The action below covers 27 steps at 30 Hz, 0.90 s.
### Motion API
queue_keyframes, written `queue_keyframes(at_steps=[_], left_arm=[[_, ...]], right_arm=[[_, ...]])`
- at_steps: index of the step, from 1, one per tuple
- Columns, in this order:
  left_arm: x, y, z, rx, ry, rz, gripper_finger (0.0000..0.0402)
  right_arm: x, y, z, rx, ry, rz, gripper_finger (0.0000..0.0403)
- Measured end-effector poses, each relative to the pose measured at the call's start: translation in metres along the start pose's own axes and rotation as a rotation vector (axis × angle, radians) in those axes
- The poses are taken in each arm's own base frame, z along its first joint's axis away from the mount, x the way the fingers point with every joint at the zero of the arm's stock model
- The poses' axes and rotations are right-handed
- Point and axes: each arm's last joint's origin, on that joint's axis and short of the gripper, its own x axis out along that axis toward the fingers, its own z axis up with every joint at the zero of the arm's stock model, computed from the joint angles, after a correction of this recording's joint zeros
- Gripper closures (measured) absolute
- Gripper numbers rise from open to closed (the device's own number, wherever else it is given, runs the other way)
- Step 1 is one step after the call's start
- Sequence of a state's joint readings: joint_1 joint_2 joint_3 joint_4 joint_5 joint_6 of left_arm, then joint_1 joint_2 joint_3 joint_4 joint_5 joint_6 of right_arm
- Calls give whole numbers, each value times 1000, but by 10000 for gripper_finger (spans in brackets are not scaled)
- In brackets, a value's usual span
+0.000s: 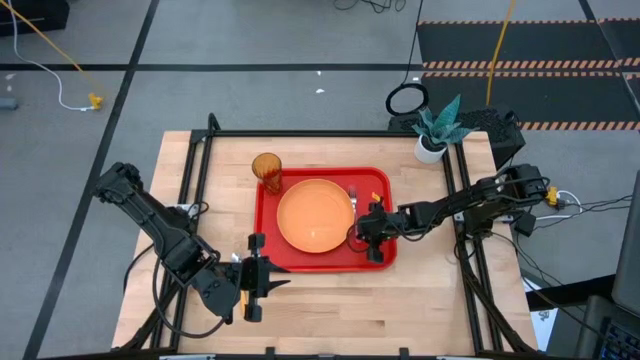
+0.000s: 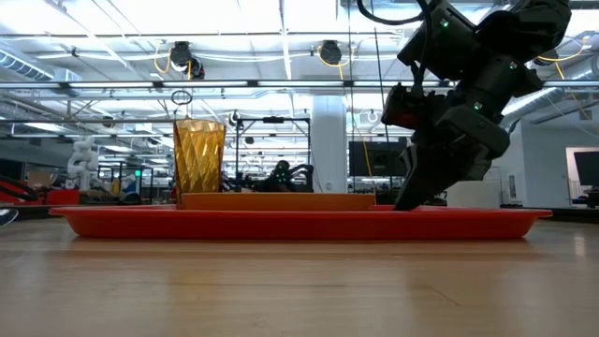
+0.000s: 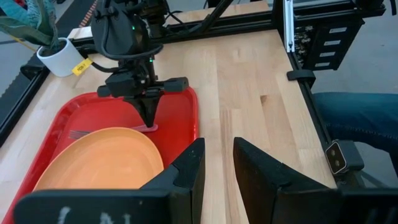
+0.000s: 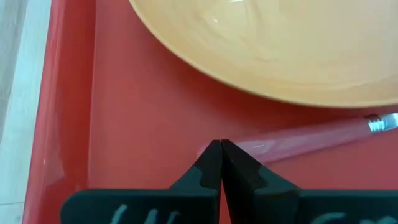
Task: Pick and place plate/cup/fork/spoon on tray
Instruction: Put the pink fork on the red tray to the right of the orange plate
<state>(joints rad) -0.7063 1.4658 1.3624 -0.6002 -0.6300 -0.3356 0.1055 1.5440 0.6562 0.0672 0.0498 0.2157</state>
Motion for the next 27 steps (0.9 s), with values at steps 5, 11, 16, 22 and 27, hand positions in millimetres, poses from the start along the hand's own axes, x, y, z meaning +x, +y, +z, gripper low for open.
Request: queue_keyframes(at_steps=[5, 11, 16, 22, 27], left_arm=[[0, 0, 0, -3, -1, 0, 314], [0, 0, 0, -3, -1, 0, 314], [0, 0, 0, -3, -2, -1, 314], [0, 0, 0, -1, -2, -1, 314], [0, 0, 0, -1, -2, -1, 314]], right_arm=[[0, 0, 0, 0, -2, -1, 403], [0, 0, 1, 0, -5, -3, 403], [0, 0, 1, 1, -15, -19, 403], [0, -1, 1, 2, -11, -31, 403], [1, -1, 0, 1, -6, -32, 403]])
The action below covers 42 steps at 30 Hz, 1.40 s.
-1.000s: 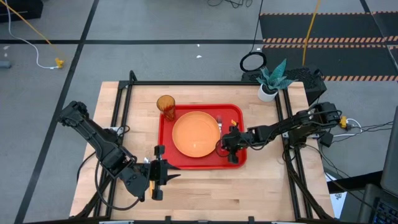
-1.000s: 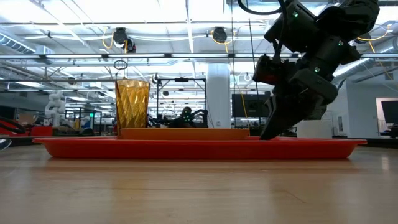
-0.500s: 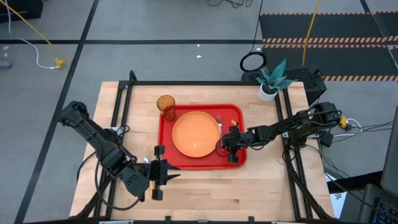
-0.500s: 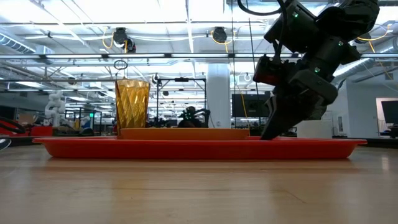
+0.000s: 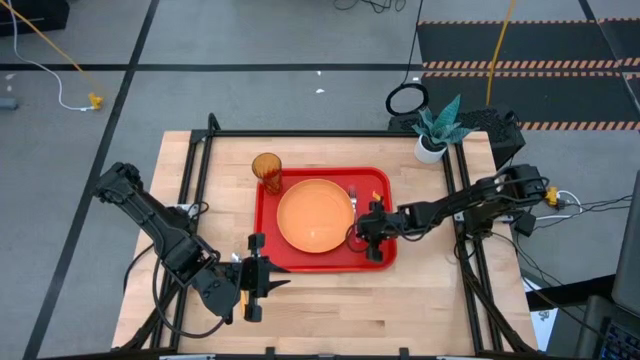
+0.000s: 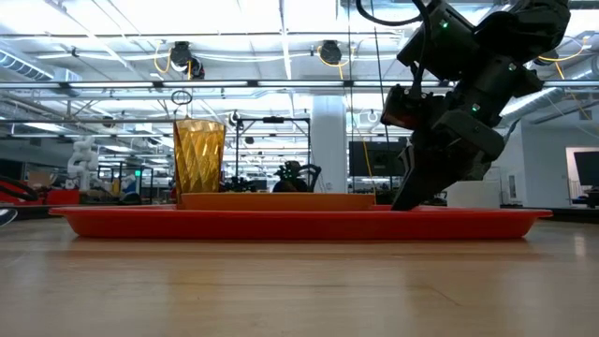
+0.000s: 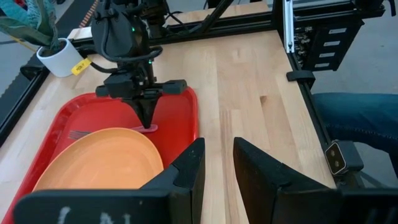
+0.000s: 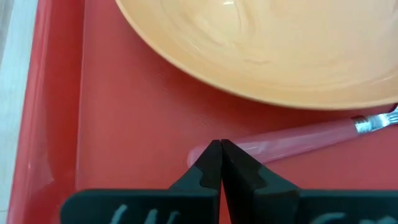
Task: Pick and place plate/cup/fork/spoon on tray
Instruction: Put the pink fork on the red tray to the right of the orange plate, then put the yellow spoon on the red tray to the right of the pink fork
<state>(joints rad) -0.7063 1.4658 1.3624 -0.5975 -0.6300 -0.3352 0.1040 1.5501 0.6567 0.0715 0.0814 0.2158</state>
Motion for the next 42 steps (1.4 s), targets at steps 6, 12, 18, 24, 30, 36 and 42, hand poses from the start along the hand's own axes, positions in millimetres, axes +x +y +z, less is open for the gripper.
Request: queue_keyframes(at_steps=[6, 12, 18, 24, 30, 36, 42], left_arm=[[0, 0, 0, -1, -1, -1, 314], [0, 0, 0, -1, -1, 0, 314], [0, 0, 0, 0, 1, 0, 314], [0, 0, -1, 3, 5, 1, 314], [0, 0, -1, -9, 6, 1, 314], [0, 1, -5, -35, 44, -4, 314], [-1, -1, -16, -81, 174, -99, 314]], right_arm=[[7, -1, 0, 3, -4, -2, 403], [7, -4, 0, 15, -4, -8, 403], [5, -4, 1, 15, -7, -5, 403], [-9, -3, 8, 18, -64, 10, 403], [-31, 3, 19, 9, -163, 48, 403], [-57, 13, 25, -12, -250, 96, 403], [-75, 19, 24, -4, -271, 125, 403]])
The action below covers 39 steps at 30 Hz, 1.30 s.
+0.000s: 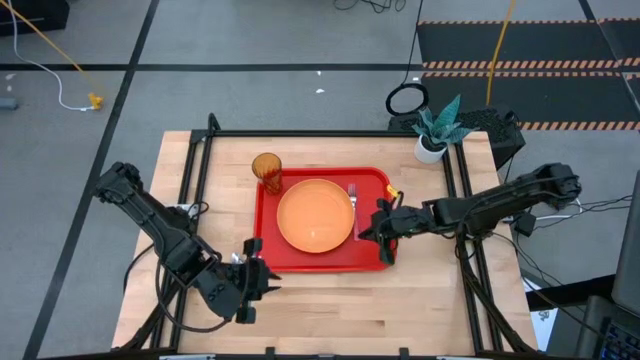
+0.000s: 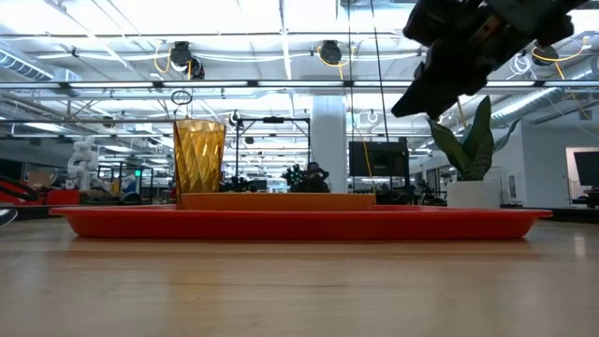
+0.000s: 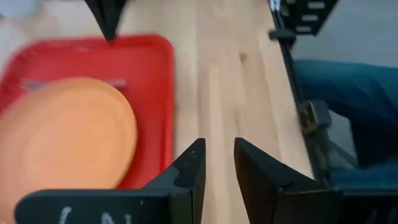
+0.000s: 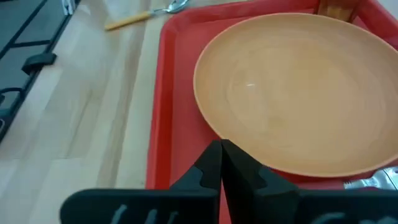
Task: Pick and place plate/cup/fork/spoon on tray
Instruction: Put the yellow spoon on the red tray to the right of the pink fork
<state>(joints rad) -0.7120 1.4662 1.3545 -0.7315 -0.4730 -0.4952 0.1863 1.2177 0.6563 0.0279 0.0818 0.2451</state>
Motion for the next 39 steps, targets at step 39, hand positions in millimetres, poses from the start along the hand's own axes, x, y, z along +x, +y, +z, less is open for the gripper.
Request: queue_keyframes(at_steps=[39], left_arm=[[55, 31, -166, -1156, 622, 436, 314]], right_arm=[[-5, -21, 14, -175, -98, -95, 403]])
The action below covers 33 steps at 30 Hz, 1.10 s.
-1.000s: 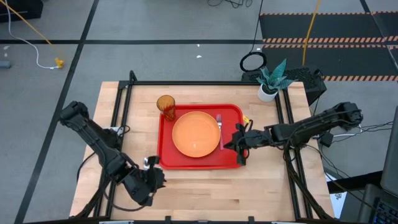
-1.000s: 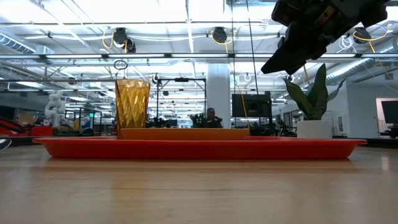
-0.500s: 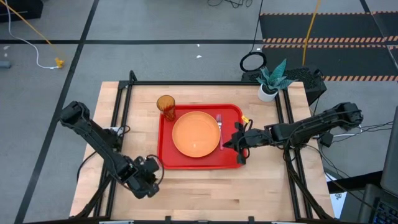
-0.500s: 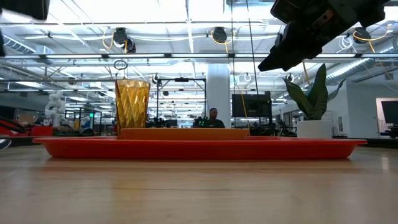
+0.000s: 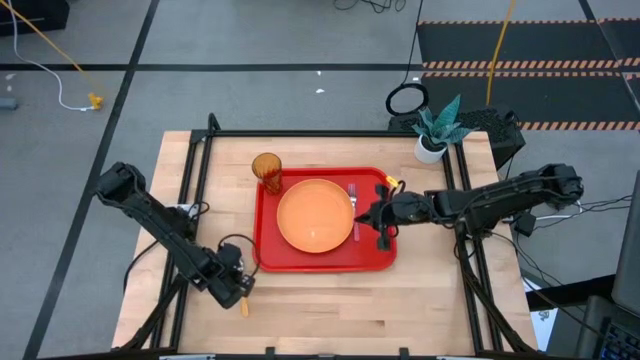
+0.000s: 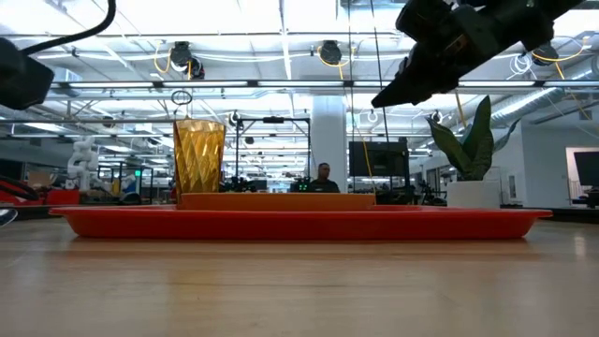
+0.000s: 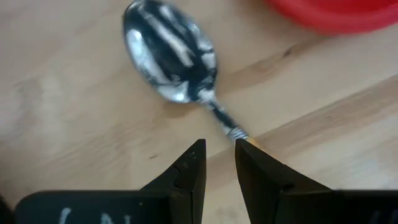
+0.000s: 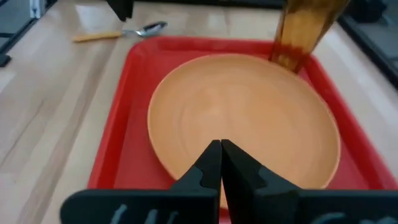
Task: Pick and place plate/cup/fork/spoon on tray
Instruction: Put the yellow spoon on the red tray to the right of the pink fork
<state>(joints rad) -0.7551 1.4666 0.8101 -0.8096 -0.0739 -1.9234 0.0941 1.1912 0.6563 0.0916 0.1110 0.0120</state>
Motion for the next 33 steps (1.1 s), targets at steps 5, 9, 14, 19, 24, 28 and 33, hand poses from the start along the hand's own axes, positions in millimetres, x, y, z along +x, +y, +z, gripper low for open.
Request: queue_keyframes(at_steps=[5, 9, 14, 19, 24, 28, 33], left_arm=[[0, 0, 4, -85, -44, -5, 314], [0, 3, 2, -159, -51, 14, 314], [3, 2, -4, -232, -64, -1, 314], [19, -2, -10, -251, -88, 25, 314], [29, -7, -13, -264, -101, 15, 314], [31, -8, -13, -284, -106, 10, 314], [26, -7, -12, -289, -94, -6, 314]], right_arm=[[1, -8, 7, -65, -66, 4, 403], [0, -12, 12, -129, -115, -22, 403], [-1, -16, 19, -197, -188, -49, 403], [-3, -20, 28, -256, -278, -87, 403], [-6, -24, 37, -296, -373, -130, 403], [-9, -30, 43, -312, -436, -171, 403], [-11, -39, 47, -301, -478, -212, 403]])
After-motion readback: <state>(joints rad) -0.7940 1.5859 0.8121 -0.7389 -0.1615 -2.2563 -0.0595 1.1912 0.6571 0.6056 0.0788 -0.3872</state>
